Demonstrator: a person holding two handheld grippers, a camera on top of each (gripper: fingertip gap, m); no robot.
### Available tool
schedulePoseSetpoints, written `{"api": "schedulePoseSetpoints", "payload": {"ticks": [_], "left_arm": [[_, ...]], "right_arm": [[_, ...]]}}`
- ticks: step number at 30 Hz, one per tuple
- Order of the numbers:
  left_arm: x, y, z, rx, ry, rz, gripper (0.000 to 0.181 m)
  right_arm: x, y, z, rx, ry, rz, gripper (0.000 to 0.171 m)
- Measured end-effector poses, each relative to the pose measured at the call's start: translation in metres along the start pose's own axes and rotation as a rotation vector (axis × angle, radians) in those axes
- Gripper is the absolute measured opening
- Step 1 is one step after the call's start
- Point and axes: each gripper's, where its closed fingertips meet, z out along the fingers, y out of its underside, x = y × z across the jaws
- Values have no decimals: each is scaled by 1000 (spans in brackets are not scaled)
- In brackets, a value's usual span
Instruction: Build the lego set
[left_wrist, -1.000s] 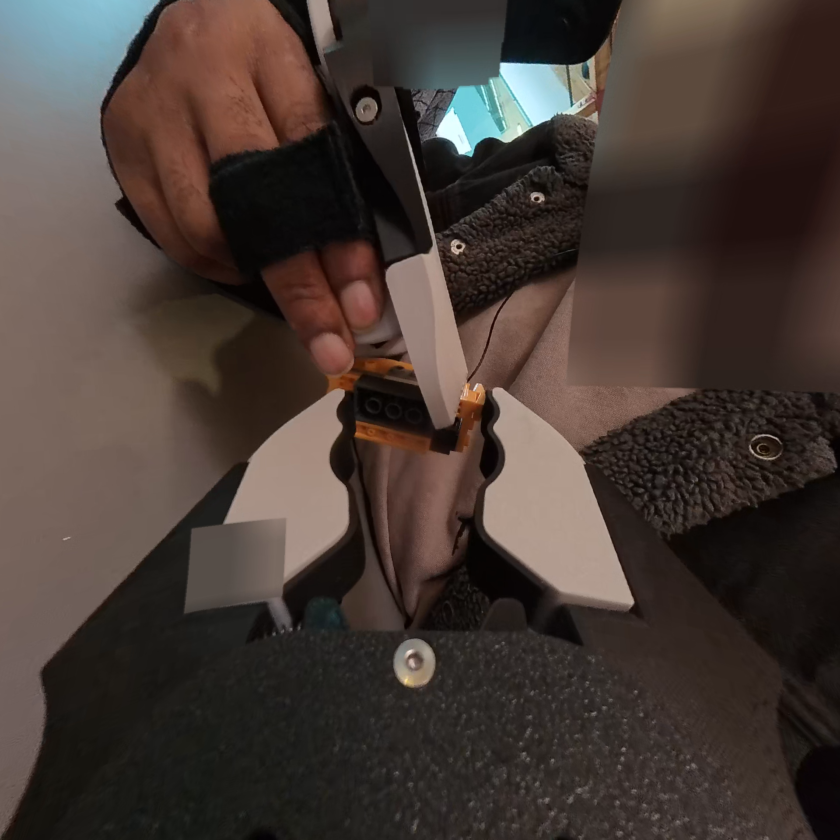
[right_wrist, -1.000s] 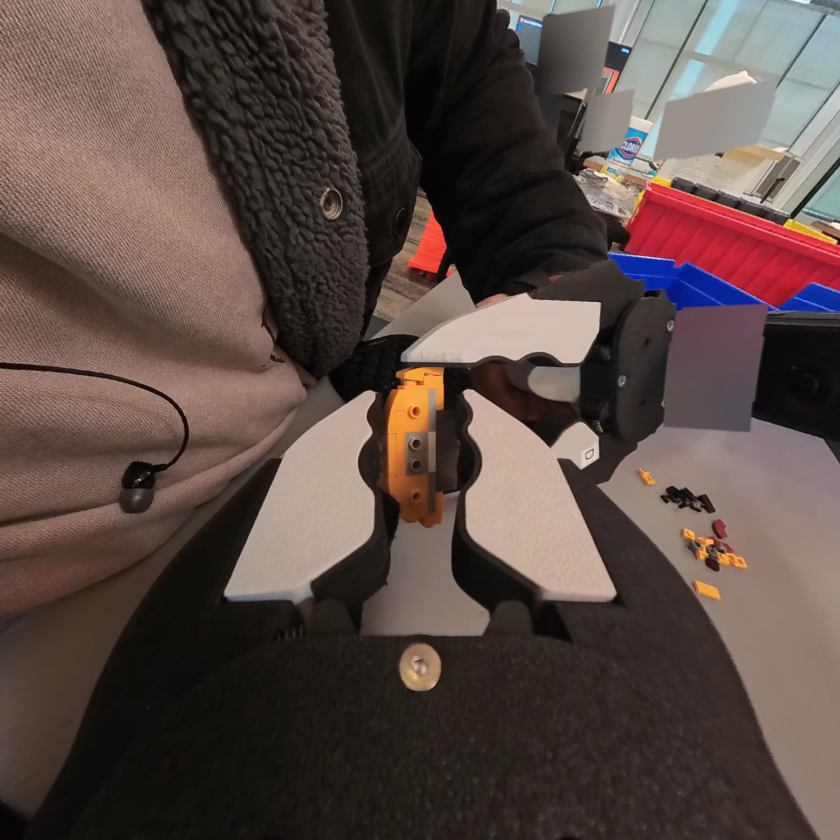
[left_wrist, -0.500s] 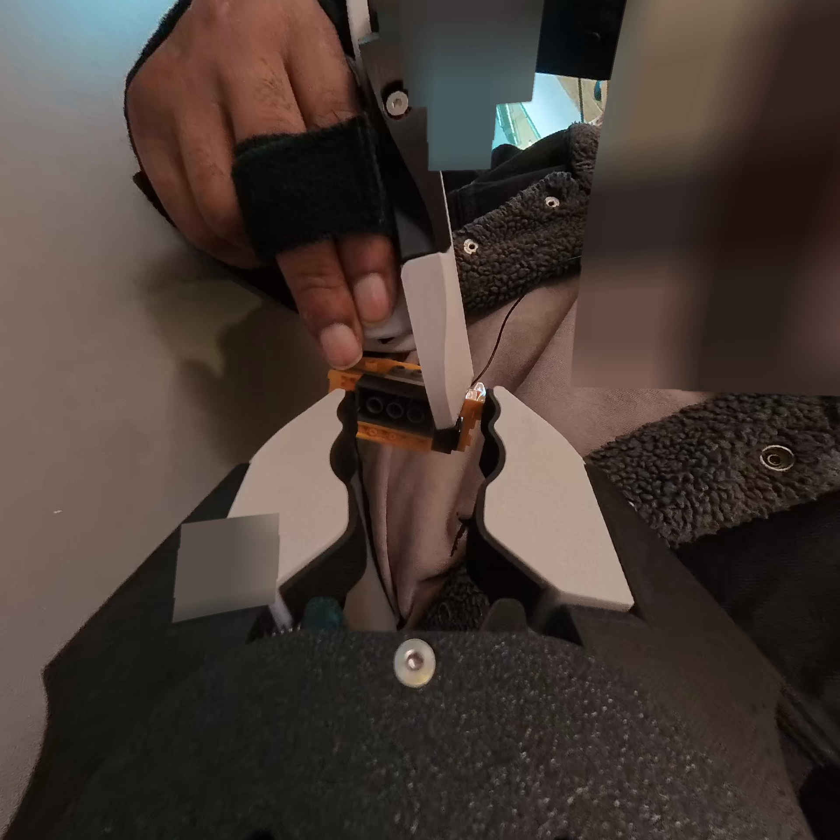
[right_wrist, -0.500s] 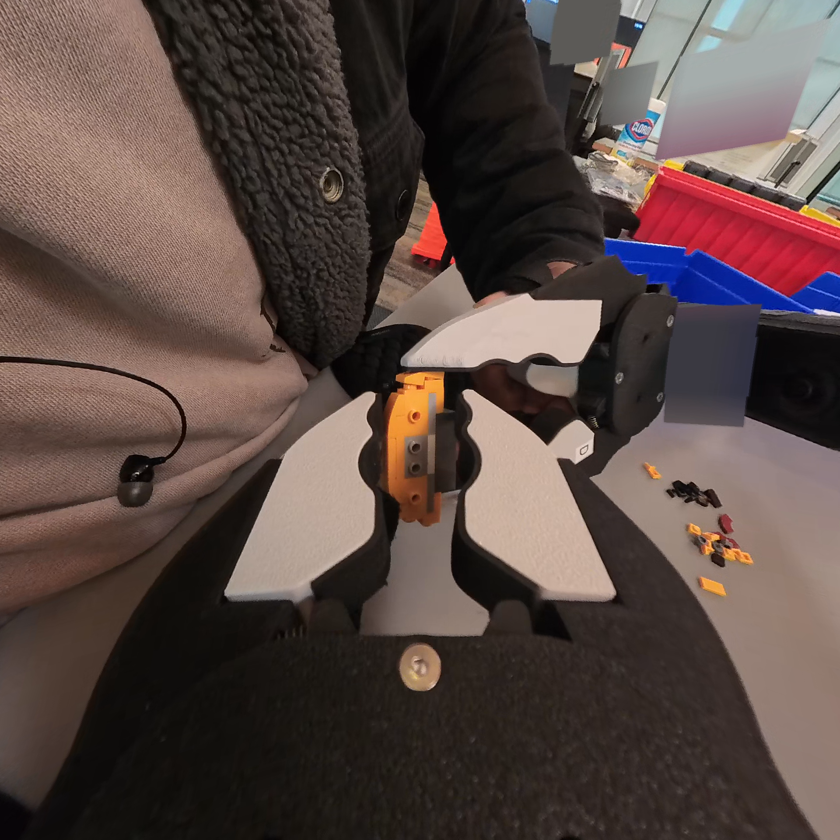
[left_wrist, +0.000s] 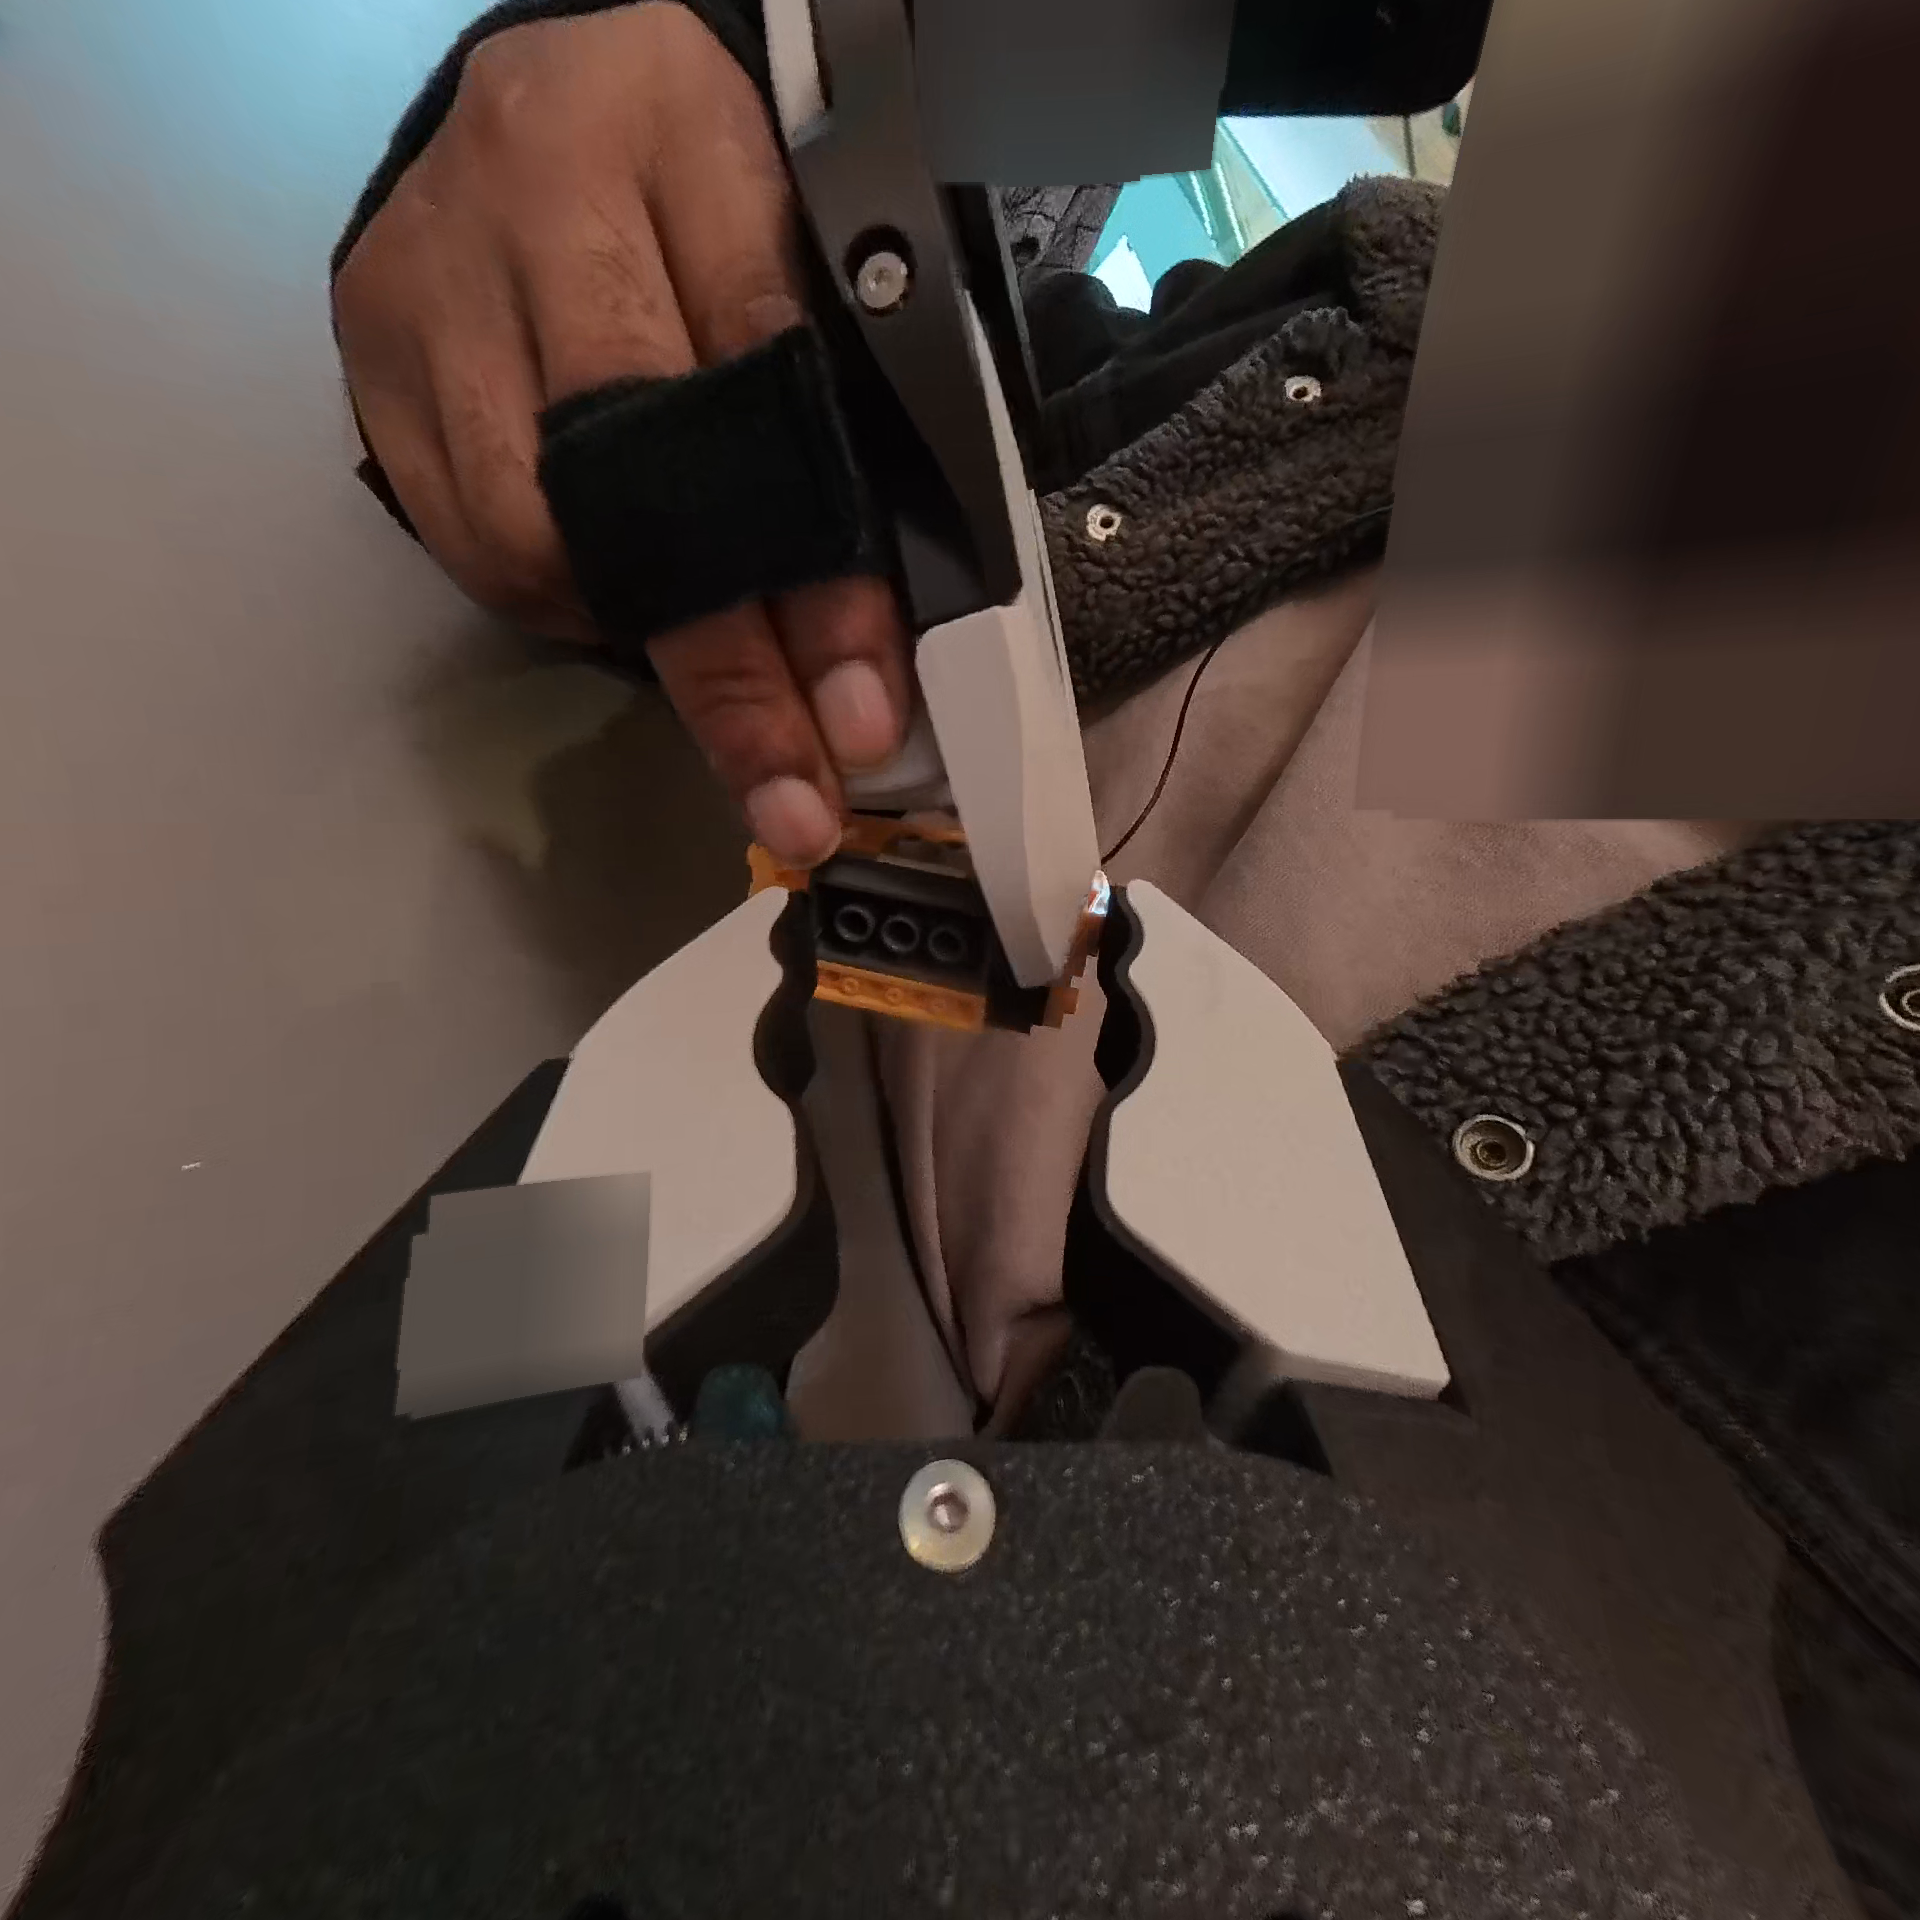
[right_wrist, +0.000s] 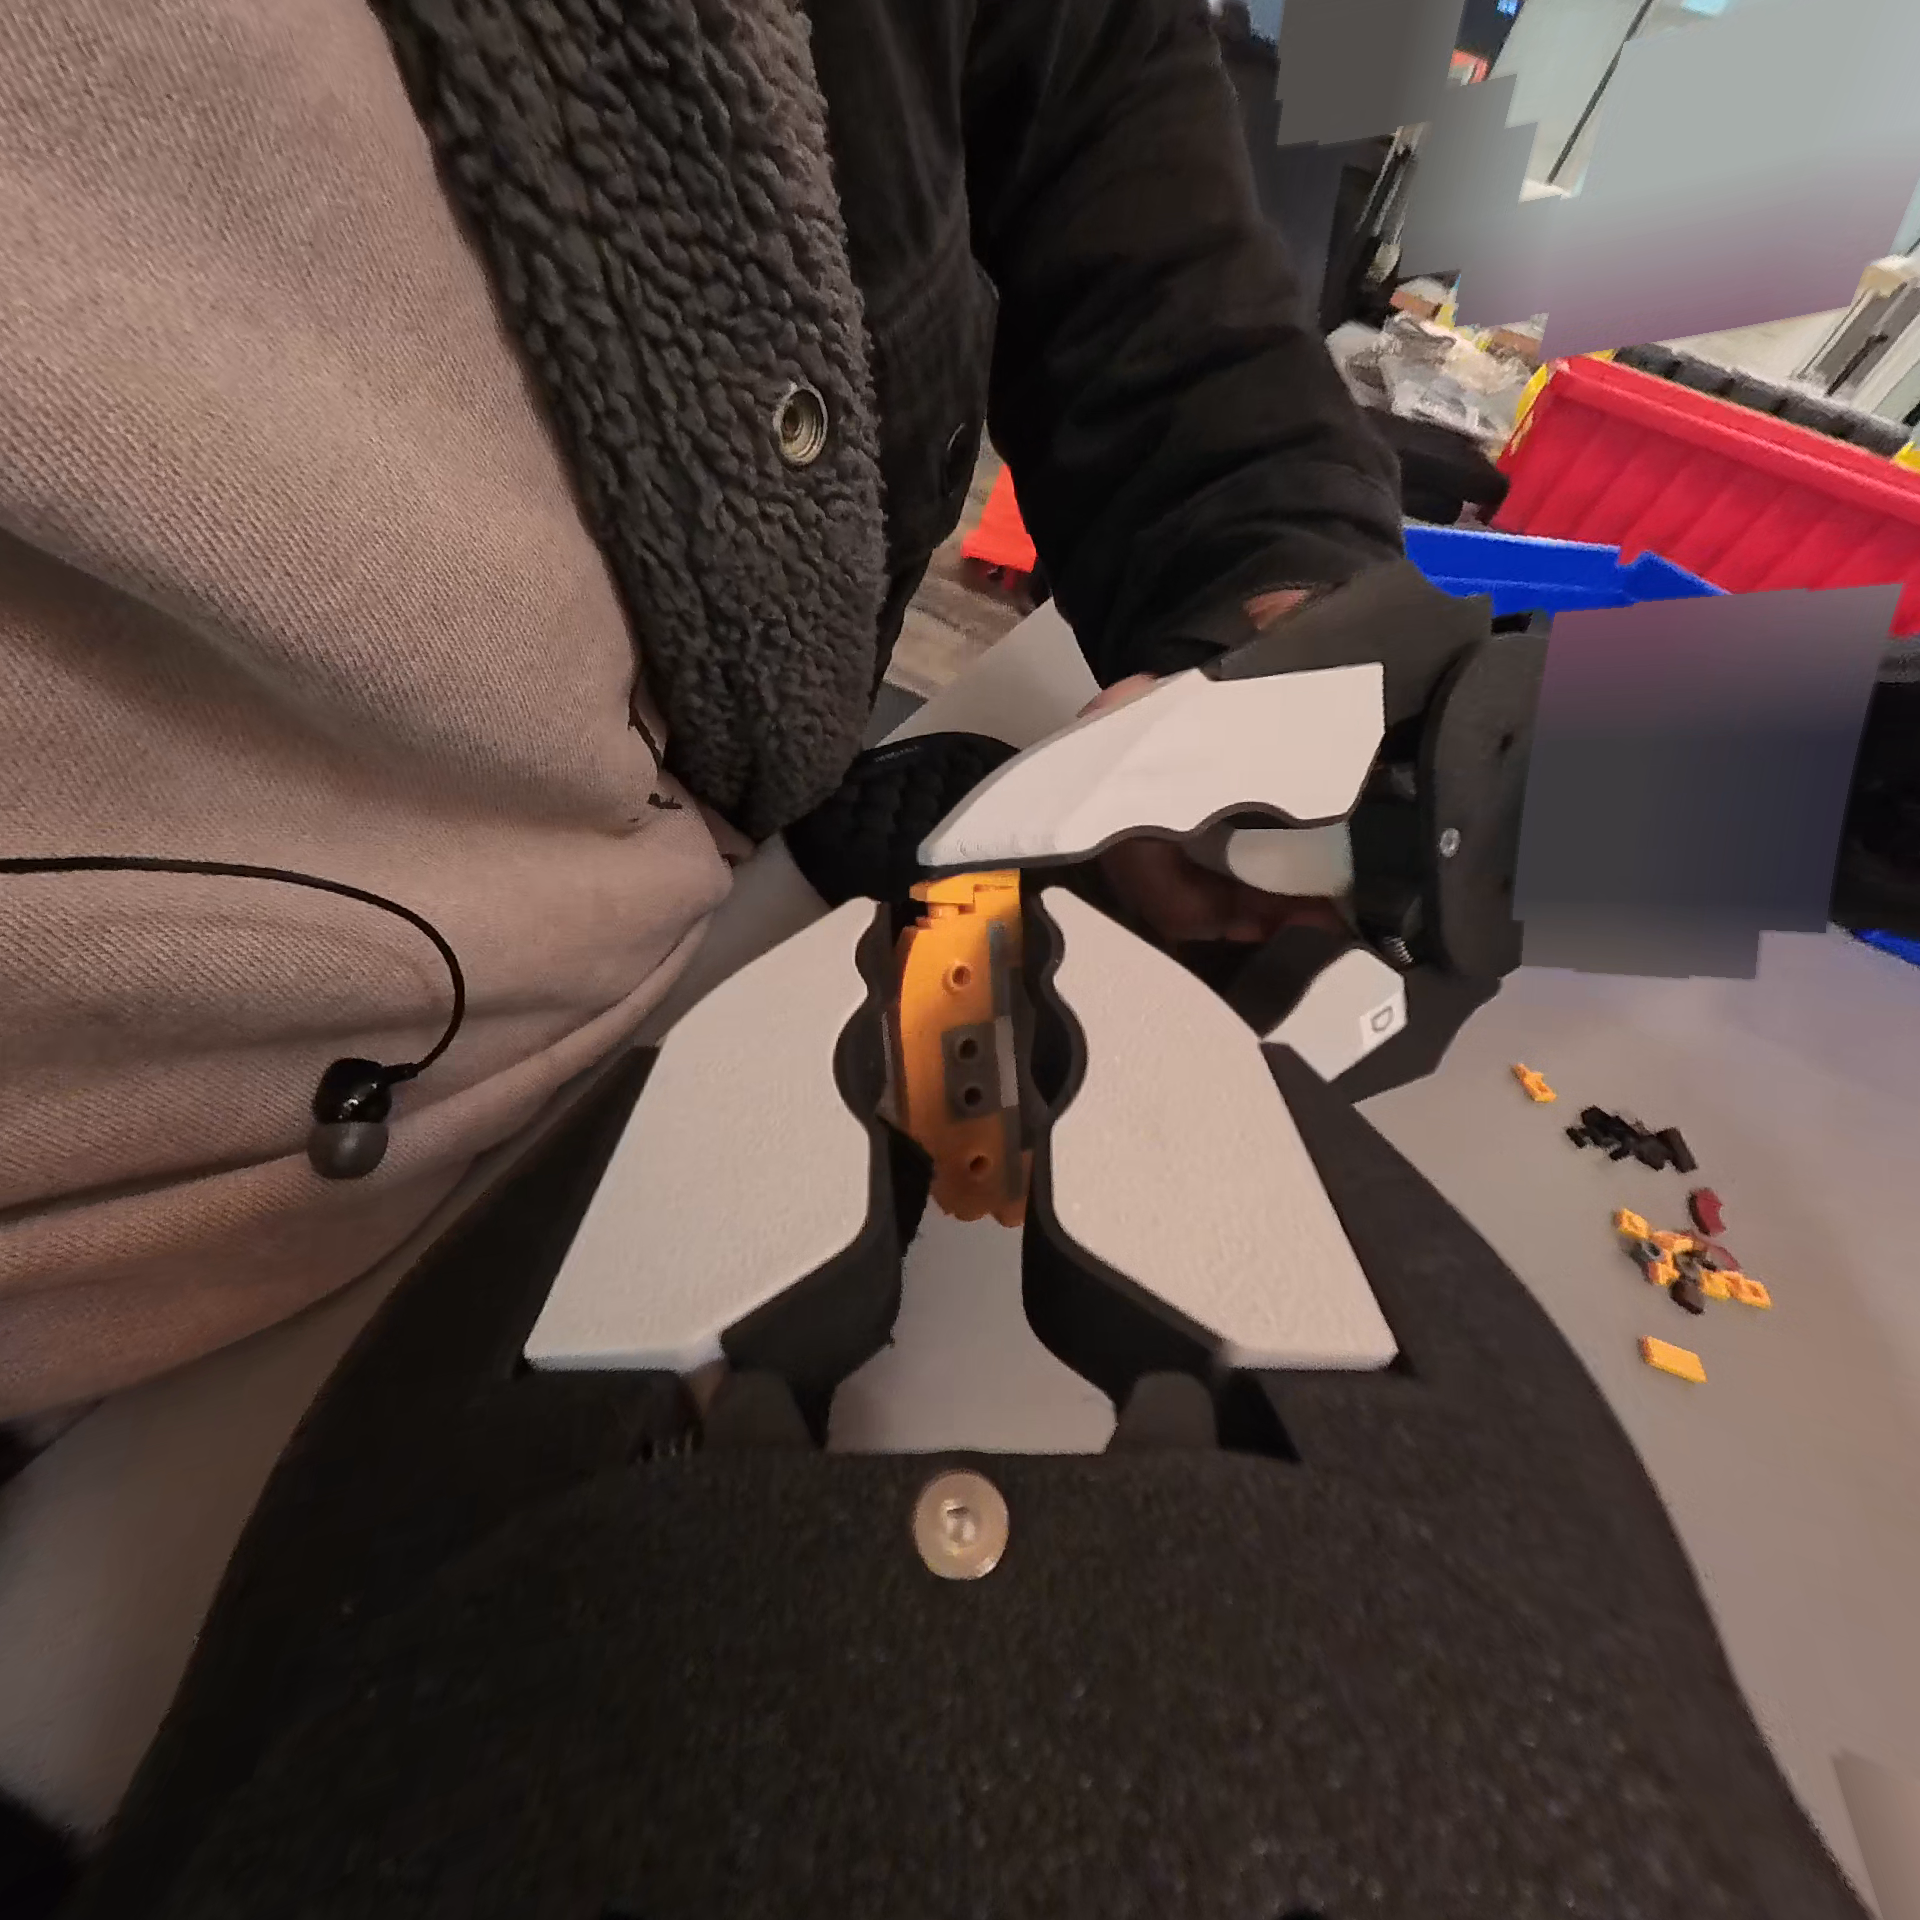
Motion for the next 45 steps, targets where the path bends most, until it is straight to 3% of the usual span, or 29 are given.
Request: {"api": "schedulePoseSetpoints", "payload": {"ticks": [5, 12, 17, 24, 45], "left_arm": [[-5, -5, -7, -33, -129, 178, 54], [-25, -32, -37, 33, -603, 583, 54], [-24, -43, -42, 99, -797, 819, 53], [-16, -48, -40, 172, -789, 879, 53], [-12, -42, -36, 151, -824, 926, 53]], "right_arm": [[16, -2, -13, -10, 75, 51, 36], [53, 8, -36, -43, 267, 254, 73], [67, 15, -40, -35, 362, 318, 64], [61, 14, -42, -90, 399, 225, 66], [55, 9, -38, -92, 396, 154, 53]]}}
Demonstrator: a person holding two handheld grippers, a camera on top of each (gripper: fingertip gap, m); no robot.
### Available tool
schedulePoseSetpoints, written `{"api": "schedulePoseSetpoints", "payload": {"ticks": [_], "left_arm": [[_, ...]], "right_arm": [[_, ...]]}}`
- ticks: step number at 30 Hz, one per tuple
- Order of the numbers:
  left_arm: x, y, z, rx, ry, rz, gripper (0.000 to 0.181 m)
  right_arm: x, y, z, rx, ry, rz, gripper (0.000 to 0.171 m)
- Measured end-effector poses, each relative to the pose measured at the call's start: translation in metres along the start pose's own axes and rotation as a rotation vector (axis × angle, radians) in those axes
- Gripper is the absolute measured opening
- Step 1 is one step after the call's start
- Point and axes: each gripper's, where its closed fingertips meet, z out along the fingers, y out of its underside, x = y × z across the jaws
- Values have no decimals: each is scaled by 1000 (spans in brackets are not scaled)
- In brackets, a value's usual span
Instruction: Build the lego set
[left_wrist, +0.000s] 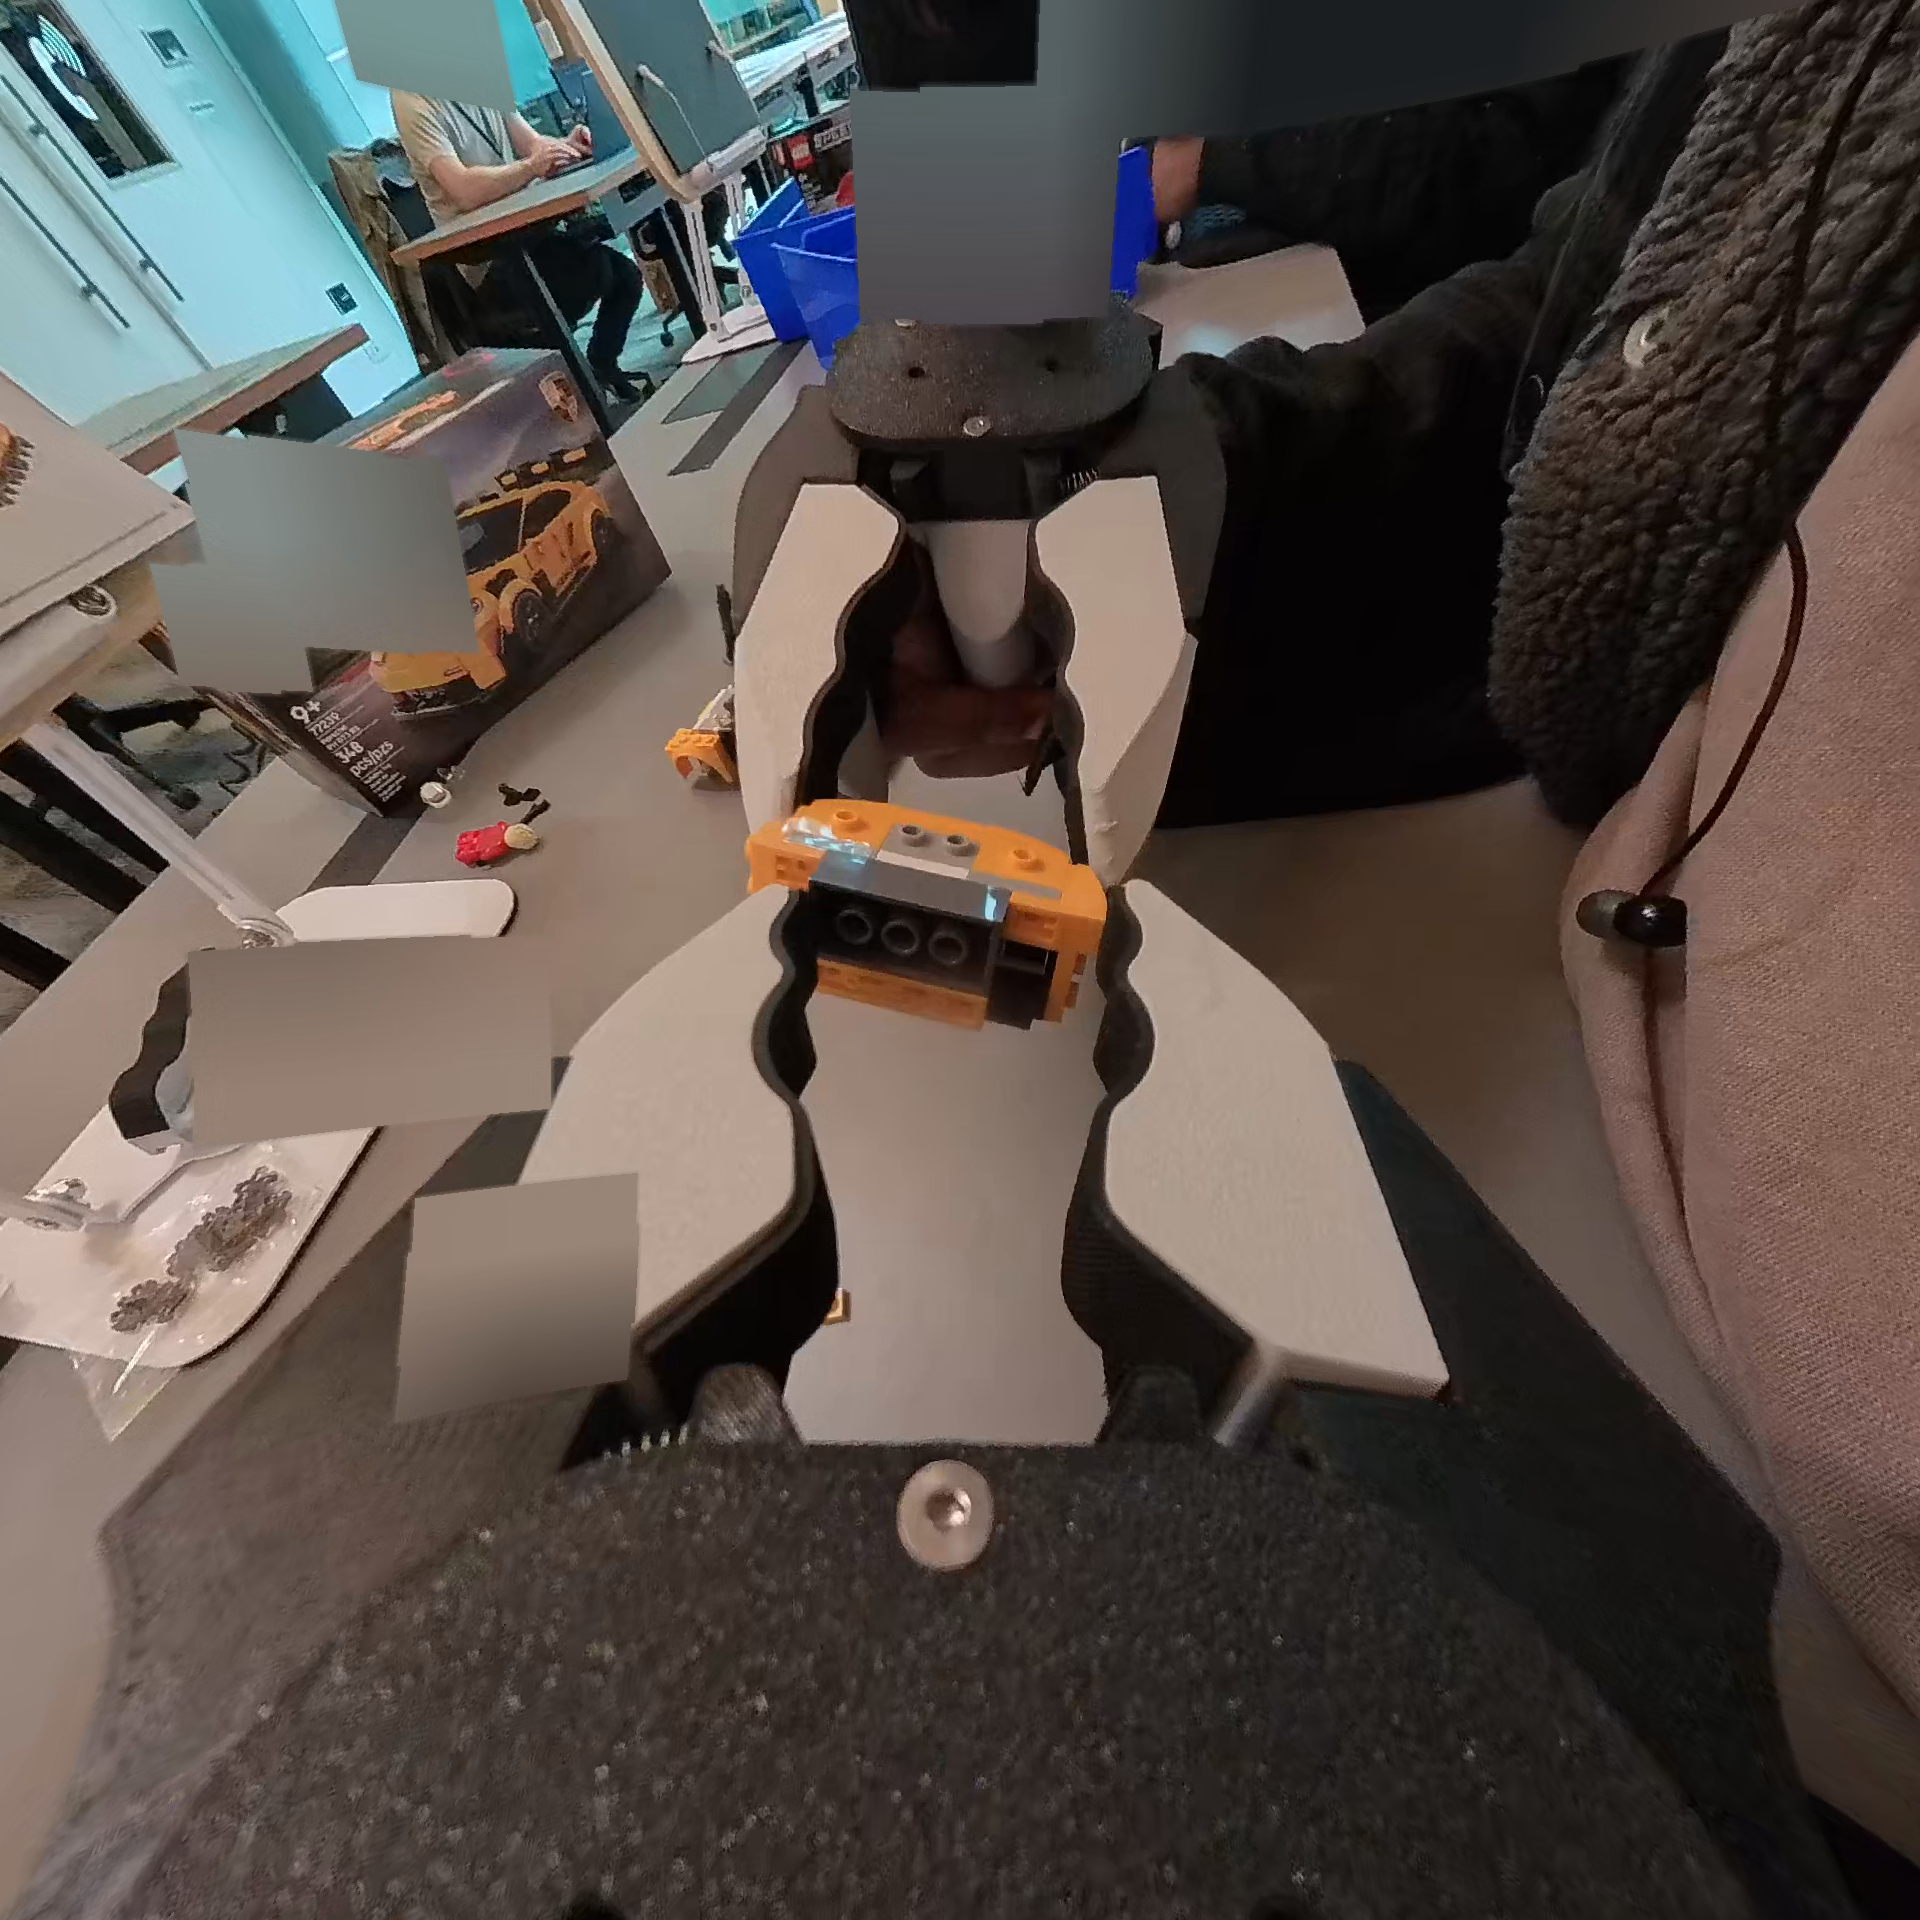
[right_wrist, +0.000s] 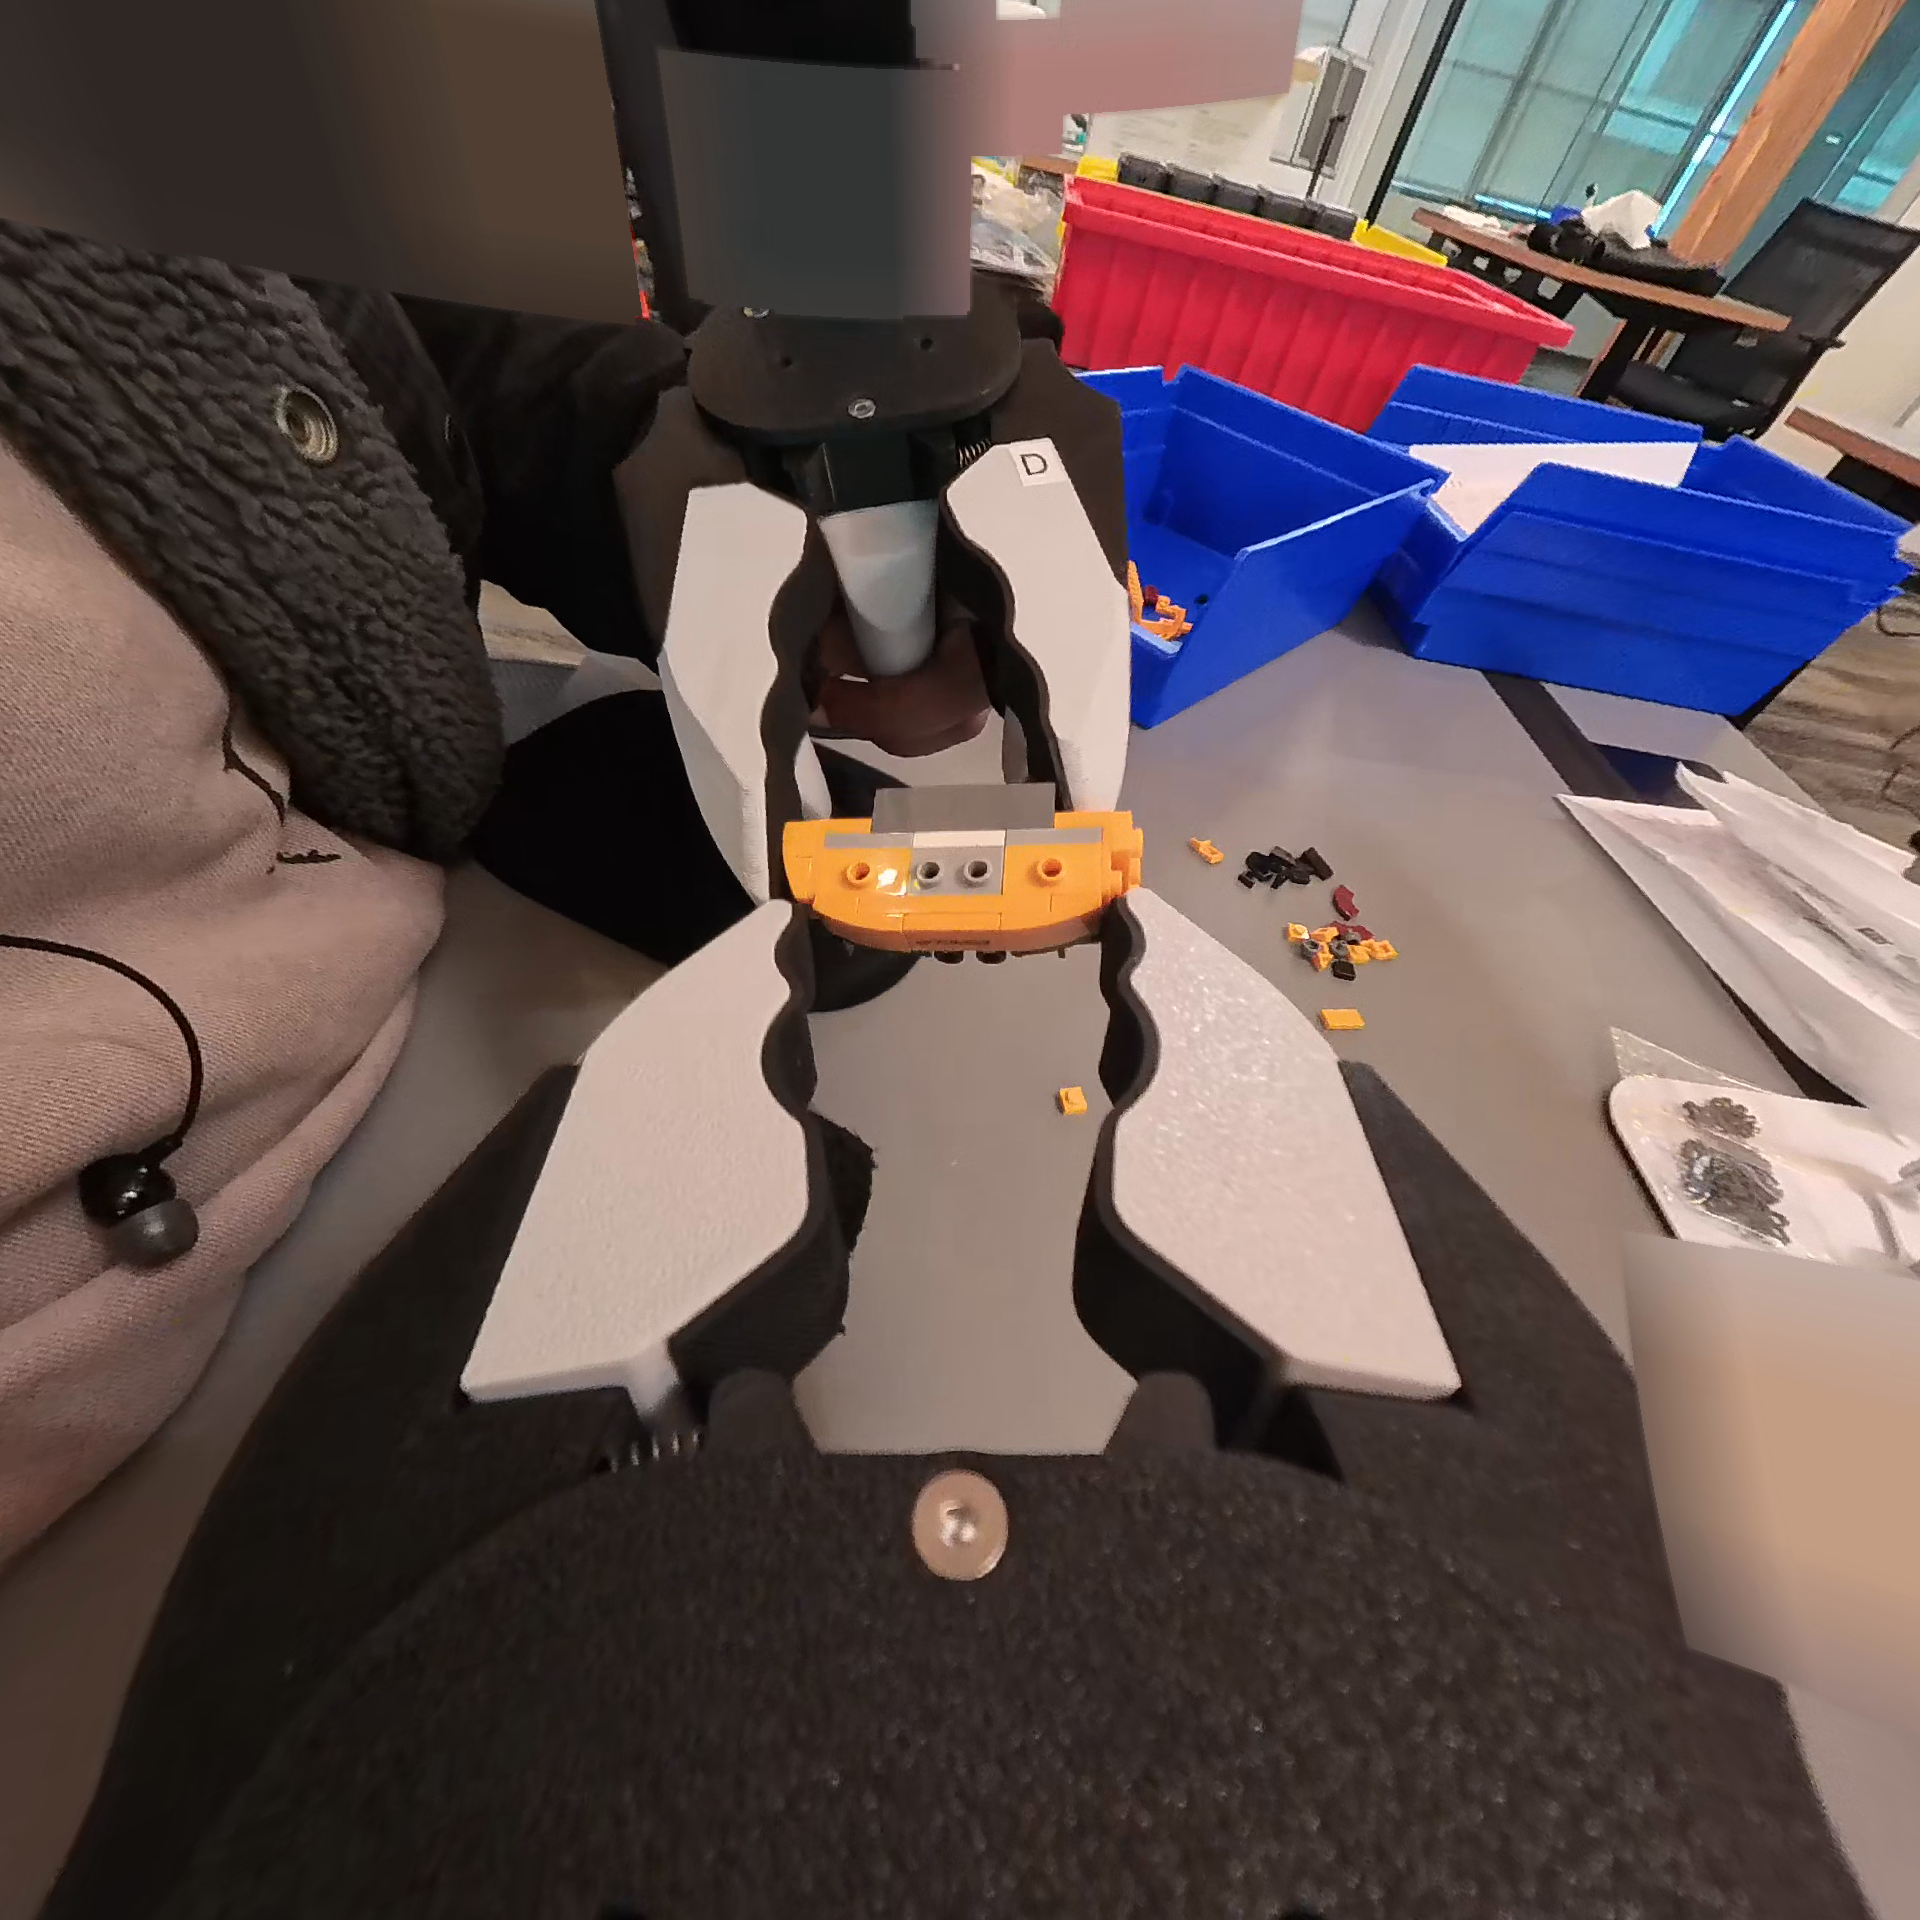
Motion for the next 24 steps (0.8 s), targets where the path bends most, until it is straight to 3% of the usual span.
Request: {"api": "schedulePoseSetpoints", "payload": {"ticks": [24], "left_arm": [[-6, 12, 8, 24, 37, -105, 54]], "right_arm": [[9, 14, 2, -4, -17, 104, 54]]}}
